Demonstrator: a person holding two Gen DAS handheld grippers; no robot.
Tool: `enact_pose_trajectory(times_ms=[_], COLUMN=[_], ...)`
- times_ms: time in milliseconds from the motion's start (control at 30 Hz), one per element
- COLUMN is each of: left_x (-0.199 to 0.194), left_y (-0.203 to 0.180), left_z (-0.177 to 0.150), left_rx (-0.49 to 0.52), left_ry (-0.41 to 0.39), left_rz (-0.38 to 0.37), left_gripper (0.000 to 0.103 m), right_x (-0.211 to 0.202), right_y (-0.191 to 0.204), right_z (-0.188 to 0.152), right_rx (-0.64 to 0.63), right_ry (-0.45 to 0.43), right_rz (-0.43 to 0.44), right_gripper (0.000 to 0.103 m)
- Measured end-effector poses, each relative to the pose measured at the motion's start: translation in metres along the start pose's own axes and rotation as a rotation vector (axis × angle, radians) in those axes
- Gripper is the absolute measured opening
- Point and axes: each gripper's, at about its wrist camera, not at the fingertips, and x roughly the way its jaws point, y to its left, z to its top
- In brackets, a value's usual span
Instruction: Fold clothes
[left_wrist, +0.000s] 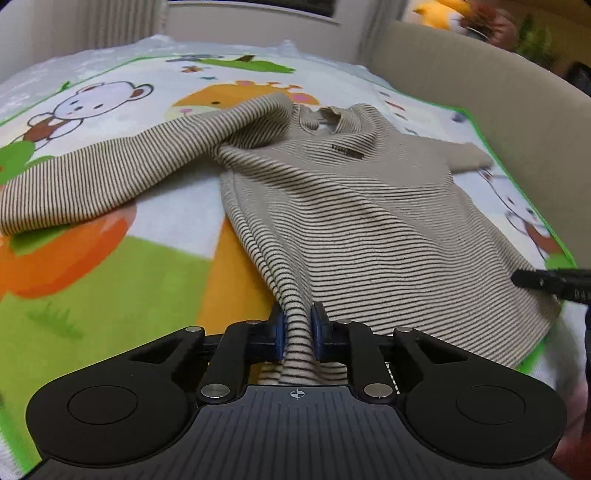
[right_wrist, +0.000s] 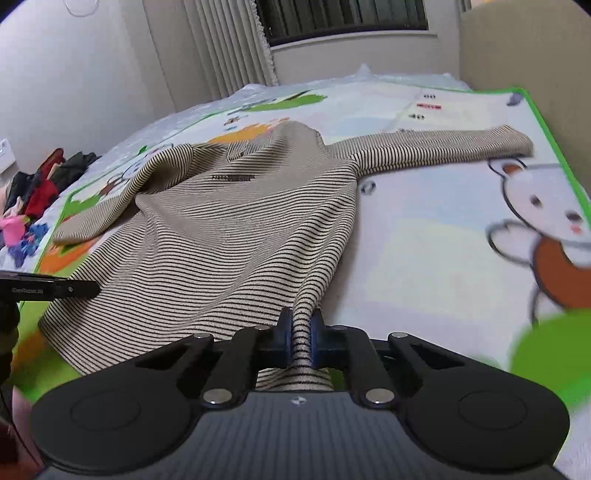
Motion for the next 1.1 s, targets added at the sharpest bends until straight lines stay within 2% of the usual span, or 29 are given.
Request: enact_pose_trajectory(times_ms=[67,133,200,267,367,433,500,533,567,633,667,700,733,767,833,900,1000,1067,1100], left_x=[-0.011,-0.020,-0.027,-0.030,0.008,0.035,0.079,0.101,0.120,0.143,0.151,0.158,0.165,0.170,0.176,0.155,0.122,0.100,0.087], left_y=[0.003,0.004,0.002,-0.001,-0.021,-0.034,-0.044,-0.044,-0.044,-0.032,-0.019,-0.003,0.018,0.034,0.063,0.080,0.105,0.119,0.113], left_z=[0.003,0.021,0.044,0.067,0.105,0.129,0.145,0.150,0.156,0.166,0.174,0.187,0.200,0.206,0.214,0.207,0.195,0.186,0.177], left_rx=[0.014,0.052,0.102,0.155,0.266,0.340,0.417,0.456,0.492,0.545,0.557,0.537,0.474,0.428,0.331,0.205,0.017,-0.098,-0.111], left_ry=[-0.026,-0.106,-0.195,-0.276,-0.286,-0.285,-0.213,-0.163,-0.119,-0.085,-0.097,-0.099,-0.088,-0.093,-0.103,-0.125,-0.156,-0.179,-0.203], left_rz=[0.007,0.040,0.075,0.106,0.110,0.116,0.157,0.189,0.220,0.273,0.338,0.396,0.424,0.468,0.540,0.485,0.401,0.343,0.307], left_gripper=[0.018,0.022,0.039,0.063,0.073,0.074,0.068,0.041,0.007,0.006,0.006,0.006,0.006,0.000,0.001,0.005,0.023,0.051,0.057], right_x=[-0.012,-0.024,-0.037,-0.049,-0.042,-0.020,0.009,0.022,0.033,0.055,0.062,0.064,0.064,0.064,0.070,0.072,0.068,0.057,0.049], right_y=[-0.001,0.000,0.002,0.003,0.003,0.003,0.005,0.009,0.013,0.021,0.022,0.022,0.021,0.020,0.018,0.019,0.014,-0.001,-0.012], right_z=[-0.004,0.003,0.014,0.027,0.043,0.048,0.048,0.046,0.042,0.032,0.024,0.021,0.022,0.024,0.026,0.026,0.037,0.053,0.063], right_rx=[-0.013,-0.061,-0.105,-0.110,-0.065,-0.015,0.025,0.013,-0.017,-0.079,-0.106,-0.116,-0.113,-0.107,-0.097,-0.095,-0.061,0.007,0.039], right_ry=[0.003,-0.024,-0.087,-0.166,-0.246,-0.268,-0.234,-0.207,-0.178,-0.120,-0.108,-0.113,-0.114,-0.112,-0.100,-0.091,-0.051,-0.070,-0.104], right_rz=[0.008,-0.020,-0.053,-0.055,-0.014,0.024,0.065,0.065,0.052,0.022,0.007,0.003,0.006,0.009,0.011,0.014,0.059,0.091,0.063], right_gripper=[0.010,0.010,0.011,0.014,0.026,0.029,0.029,0.029,0.029,0.030,0.030,0.030,0.030,0.030,0.031,0.032,0.039,0.039,0.039])
